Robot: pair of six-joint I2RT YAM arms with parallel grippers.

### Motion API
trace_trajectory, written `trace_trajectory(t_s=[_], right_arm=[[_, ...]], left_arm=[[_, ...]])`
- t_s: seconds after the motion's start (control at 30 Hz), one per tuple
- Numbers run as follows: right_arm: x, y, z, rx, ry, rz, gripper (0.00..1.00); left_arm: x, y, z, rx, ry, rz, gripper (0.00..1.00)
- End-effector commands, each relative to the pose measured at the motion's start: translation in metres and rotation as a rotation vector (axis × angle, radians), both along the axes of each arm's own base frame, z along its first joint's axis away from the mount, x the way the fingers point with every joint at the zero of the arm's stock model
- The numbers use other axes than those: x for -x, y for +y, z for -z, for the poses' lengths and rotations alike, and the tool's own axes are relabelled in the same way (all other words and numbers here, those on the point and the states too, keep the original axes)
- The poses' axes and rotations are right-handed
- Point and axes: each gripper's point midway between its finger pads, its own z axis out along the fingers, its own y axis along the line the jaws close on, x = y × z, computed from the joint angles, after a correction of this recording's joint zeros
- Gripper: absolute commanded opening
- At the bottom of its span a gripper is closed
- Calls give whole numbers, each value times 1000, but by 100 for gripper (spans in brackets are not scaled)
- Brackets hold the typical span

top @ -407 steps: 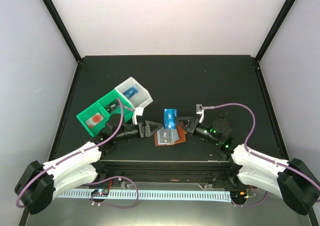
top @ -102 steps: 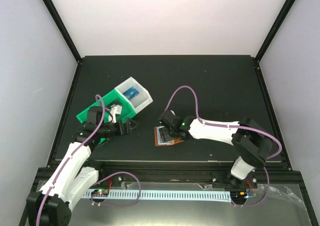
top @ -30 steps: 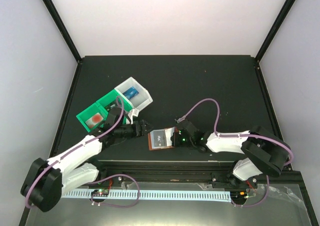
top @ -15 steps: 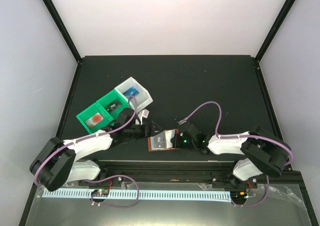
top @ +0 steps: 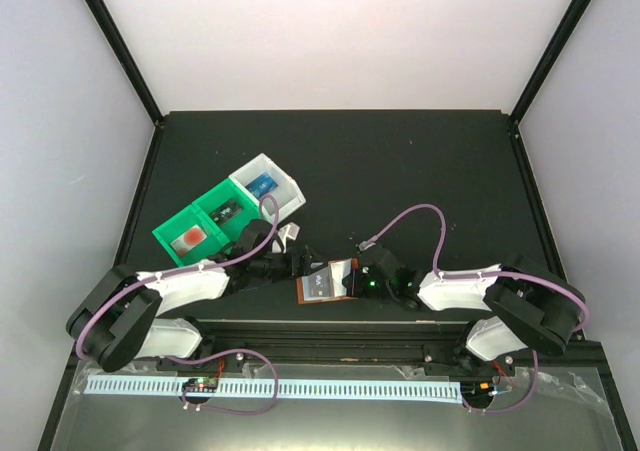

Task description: Take the credit cards out of the card holder

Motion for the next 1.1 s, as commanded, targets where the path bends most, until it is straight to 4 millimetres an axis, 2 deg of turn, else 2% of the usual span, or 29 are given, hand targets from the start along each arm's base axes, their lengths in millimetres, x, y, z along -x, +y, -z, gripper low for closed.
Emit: trace_trajectory(t_s=[0.0,0.13,0.37,0.67,0.8,1.07], right_arm=[[1,1,-1,-17,5,10,1],[2,0,-1,-24,7,14,1],[1,1,-2,-30,1,15,1],[0,-1,-2,-38,-10,27,1],[-2,1,-4,-52,-21,30,1],[-4,-1,-4,-39,-25,42,1]], left_arm=[[5,2,-5,-3,-26,8,95],[6,6,1,-35,-25,6,95],[2,0,10,-36,-8,26,93],[-1,-3,9,-32,-21,37,90],[0,-5,5,-22,-23,44,79],[1,-4,-3,-38,-29,56,67]])
